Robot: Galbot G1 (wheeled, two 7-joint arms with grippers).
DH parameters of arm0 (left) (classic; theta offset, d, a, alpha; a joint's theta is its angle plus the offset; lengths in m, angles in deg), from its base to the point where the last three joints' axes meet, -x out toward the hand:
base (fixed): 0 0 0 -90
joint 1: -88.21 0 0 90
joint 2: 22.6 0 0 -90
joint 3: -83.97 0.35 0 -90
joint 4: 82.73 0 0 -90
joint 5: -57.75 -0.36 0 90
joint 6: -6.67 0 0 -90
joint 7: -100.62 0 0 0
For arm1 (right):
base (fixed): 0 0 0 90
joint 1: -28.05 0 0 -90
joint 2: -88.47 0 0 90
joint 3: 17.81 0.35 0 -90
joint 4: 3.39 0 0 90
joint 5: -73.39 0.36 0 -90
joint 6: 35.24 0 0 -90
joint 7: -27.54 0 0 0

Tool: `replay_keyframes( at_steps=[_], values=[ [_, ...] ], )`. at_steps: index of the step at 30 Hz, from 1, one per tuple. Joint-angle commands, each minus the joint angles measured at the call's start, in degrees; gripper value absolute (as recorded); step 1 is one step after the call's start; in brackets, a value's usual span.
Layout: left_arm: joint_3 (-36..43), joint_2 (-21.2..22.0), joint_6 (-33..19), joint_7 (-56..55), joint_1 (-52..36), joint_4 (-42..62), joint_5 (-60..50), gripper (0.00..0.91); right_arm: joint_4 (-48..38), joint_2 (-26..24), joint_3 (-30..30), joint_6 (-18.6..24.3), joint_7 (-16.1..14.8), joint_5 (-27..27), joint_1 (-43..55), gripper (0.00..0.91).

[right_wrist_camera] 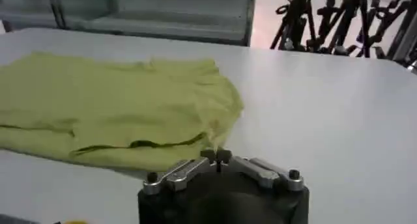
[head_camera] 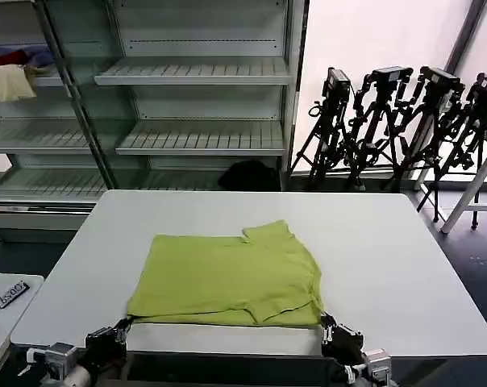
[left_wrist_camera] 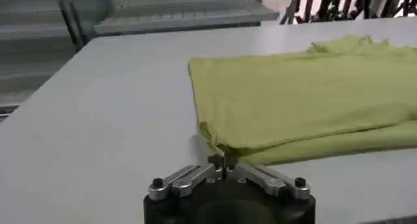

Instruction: Fold and organize the clothes.

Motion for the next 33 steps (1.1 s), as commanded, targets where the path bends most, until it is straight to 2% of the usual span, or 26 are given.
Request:
replay_keyframes(
  at_steps=[1, 2, 3, 4, 5, 7, 13, 15, 26, 33],
  values=[
    [-0.04, 0.0, 0.04, -0.43, 2.75, -0.61, -1.5, 0.01, 0.31, -0.04, -0.62, -0.21, -0.24, -2.22, -1.57, 0.0],
    [-0.01, 0.17, 0.06, -0.42, 2.39, -0.73, -1.47, 0.01, 0.25, -0.04, -0.77, -0.22, -0.09, -2.36, -1.55, 0.0],
    [-0.01, 0.24, 0.08, -0.48, 2.21, -0.78, -1.46, 0.02, 0.24, -0.03, -0.85, -0.21, 0.05, -2.44, -1.52, 0.181],
    [-0.04, 0.4, 0.11, -0.56, 1.89, -0.85, -1.53, 0.353, 0.24, 0.01, -0.86, -0.15, 0.02, -2.61, -1.48, 0.907],
    [-0.04, 0.48, -0.14, -0.59, 1.49, -0.76, -1.5, 0.907, 0.33, 0.03, -0.94, 0.1, 0.23, -2.6, -1.47, 0.907],
    [-0.07, 0.65, -0.4, -0.73, 1.07, -0.73, -1.51, 0.907, 0.34, 0.17, -0.94, 0.38, 0.62, -2.74, -1.36, 0.907],
    [-0.3, 1.81, -1.88, -1.16, -0.69, -1.26, -0.4, 0.907, -0.16, 1.02, -0.36, 5.93, 1.89, -3.94, 0.82, 0.907],
    [-0.35, 1.99, -1.67, -1.22, -1.25, -1.57, -0.11, 0.907, -0.29, 1.47, 0.0, 6.44, 2.16, -3.94, 1.97, 0.907],
    [0.79, 1.79, 0.12, -1.8, -8.57, 1.89, -0.51, 0.907, -1.01, 2.67, 0.7, 3.61, 3.1, -3.72, 8.88, 0.907],
    [0.16, 1.76, -0.16, -1.73, -15.36, 7.14, 2.92, 0.907, -5.97, 3.52, 1.17, 3.02, 3.73, -2.27, 16.67, 0.907]
  ],
)
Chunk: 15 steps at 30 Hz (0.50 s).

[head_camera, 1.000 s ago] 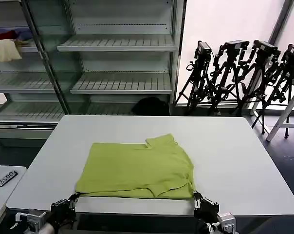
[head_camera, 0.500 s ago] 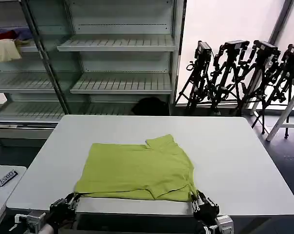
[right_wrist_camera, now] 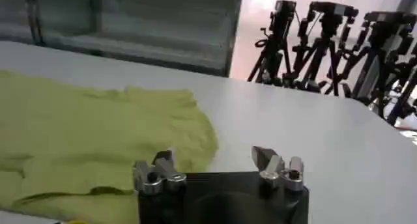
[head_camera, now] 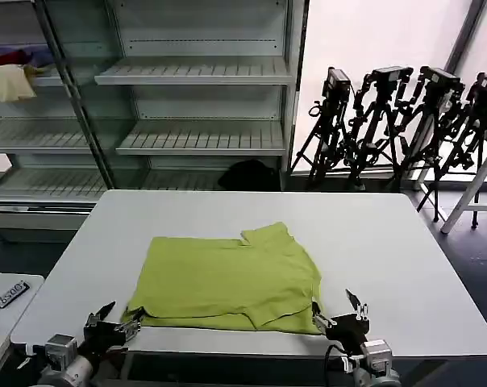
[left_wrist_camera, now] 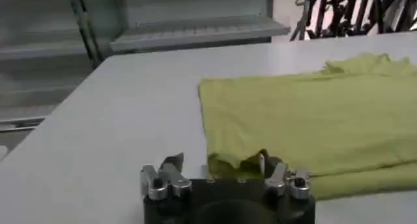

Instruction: Fold and organize the clothes.

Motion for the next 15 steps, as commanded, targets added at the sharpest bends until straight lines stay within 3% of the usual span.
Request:
replay_keyframes(
  at_steps=[1, 15],
  values=[
    [-0.72, -0.02, 0.0, -0.07, -9.41, 6.32, 3.35, 0.907, -4.01, 0.36, 0.09, -0.29, 0.55, 0.49, 7.95, 0.907],
    [0.85, -0.41, 1.04, -0.39, -21.06, 13.12, 3.41, 0.907, -18.81, 1.48, -0.61, -1.31, 0.17, 4.27, 22.53, 0.907]
  ],
)
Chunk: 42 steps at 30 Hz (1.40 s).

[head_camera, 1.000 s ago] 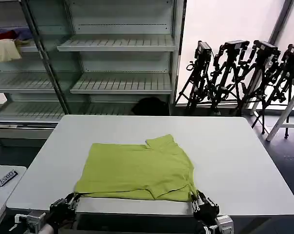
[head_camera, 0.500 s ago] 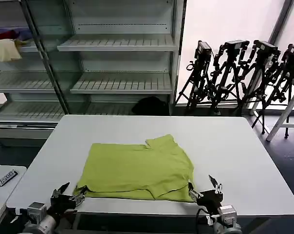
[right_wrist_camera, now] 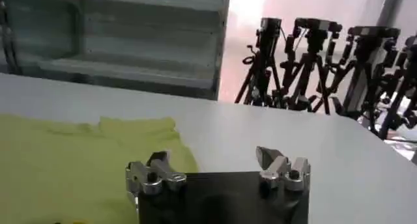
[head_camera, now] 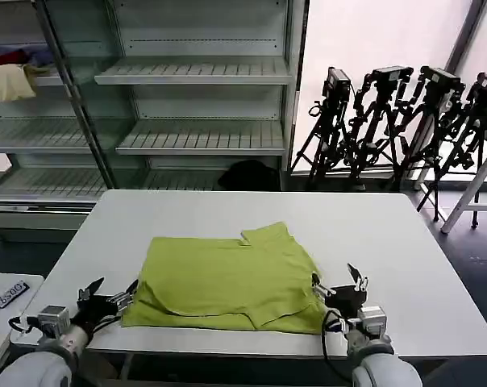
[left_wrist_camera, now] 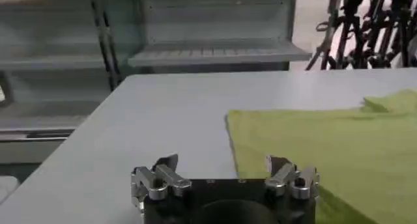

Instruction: Fold and organize the clothes.

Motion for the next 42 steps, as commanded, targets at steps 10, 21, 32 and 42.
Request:
replay_keyframes(
  at_steps=[10, 21, 32, 42],
  values=[
    [5.92, -1.51, 0.5, 0.16, -16.73, 11.48, -1.86, 0.907, -18.03, 2.65, -1.07, -2.47, -0.7, 4.92, 17.94, 0.907],
    [10.49, -2.47, 0.58, 3.03, -20.62, 15.95, -3.81, 0.907, -25.62, 4.62, -4.2, -2.7, 0.04, 5.81, 25.59, 0.907],
    [15.11, -3.1, 0.57, 4.87, -27.31, 22.55, -3.86, 0.907, -33.77, 7.56, -4.28, -2.63, 0.41, 0.66, 28.64, 0.907],
    [20.06, -2.46, 0.61, 5.66, -32.87, 29.12, -7.6, 0.907, -34.35, 7.3, -4.38, -2.62, 0.22, -0.01, 28.86, 0.907]
  ],
)
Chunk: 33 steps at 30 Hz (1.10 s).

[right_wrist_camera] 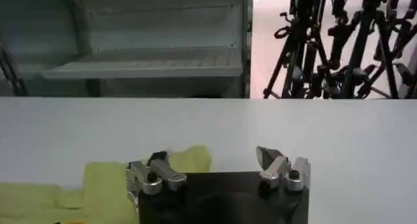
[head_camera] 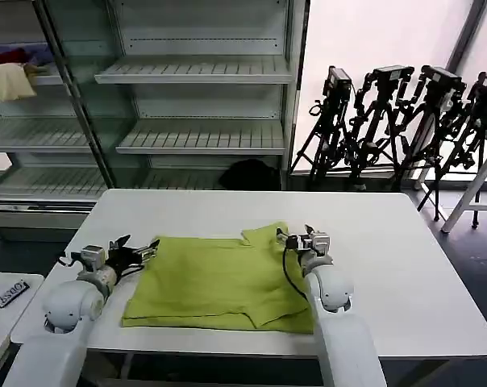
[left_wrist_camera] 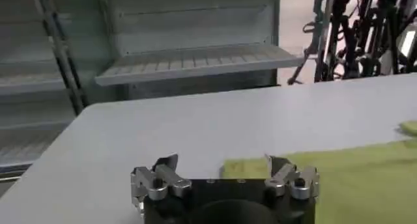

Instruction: Fold and organize the clothes.

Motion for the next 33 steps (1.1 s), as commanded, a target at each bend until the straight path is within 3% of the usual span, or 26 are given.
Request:
replay_keyframes(
  at_steps=[1, 12, 13, 14, 15, 17, 19, 20, 21, 22, 23, 26, 29, 33],
  values=[
    [5.18, 0.46, 0.02, 1.31, -6.8, 7.89, -3.03, 0.907, -2.95, 0.66, -0.17, -0.11, 0.08, -1.15, 1.66, 0.907],
    [5.38, 1.29, 0.01, 2.69, -7.56, 9.65, -3.47, 0.907, -4.08, 0.65, -0.32, -0.08, -0.49, -2.83, 1.92, 0.897],
    [5.3, 1.32, 0.02, 2.88, -7.54, 9.65, -3.47, 0.856, -4.12, 0.66, -0.35, -0.08, -0.5, -2.92, 1.93, 0.877],
    [5.3, 1.2, 0.01, 3.0, -7.48, 9.66, -3.41, 0.806, -4.16, 0.68, -0.45, -0.08, -0.57, -3.11, 1.87, 0.806],
    [5.23, 1.23, 0.01, 3.06, -7.46, 9.66, -3.38, 0.705, -4.15, 0.67, -0.55, -0.08, -0.71, -3.29, 1.83, 0.675],
    [5.14, 1.18, 0.02, 3.16, -7.35, 9.73, -3.38, 0.584, -4.13, 0.67, -0.76, -0.08, -0.78, -3.79, 1.74, 0.584],
    [4.94, 1.29, 0.01, 3.31, -7.16, 9.74, -3.29, 0.584, -4.08, 0.69, -0.99, -0.09, -1.1, -4.38, 1.58, 0.544],
    [4.87, 1.29, 0.02, 3.31, -7.1, 9.73, -3.07, 0.443, -4.07, 0.72, -1.05, -0.09, -1.2, -4.65, 1.55, 0.474],
    [4.76, 1.35, 0.01, 3.39, -7.01, 9.7, -2.99, 0.383, -4.03, 0.76, -1.11, -0.09, -1.43, -4.99, 1.45, 0.383],
    [4.65, 1.33, 0.01, 3.48, -6.93, 9.66, -2.9, 0.363, -4.0, 0.79, -1.18, -0.09, -1.59, -5.13, 1.39, 0.363],
    [4.59, 1.32, 0.02, 3.66, -6.8, 9.57, -2.74, 0.312, -3.99, 0.81, -1.26, -0.1, -1.65, -5.44, 1.36, 0.262],
    [4.44, 1.34, 0.03, 3.81, -6.57, 9.5, -2.66, 0.181, -3.94, 0.86, -1.42, -0.11, -2.12, -6.1, 1.29, 0.171],
    [4.18, 1.49, 0.03, 4.18, -6.21, 9.49, -2.44, 0.121, -3.88, 0.81, -1.57, -0.13, -2.47, -6.51, 1.22, 0.071],
    [4.05, 1.68, 0.02, 4.55, -5.94, 9.61, -2.45, 0.05, -3.96, 0.83, -1.55, -0.13, -2.76, -6.9, 1.07, 0.0]
  ],
)
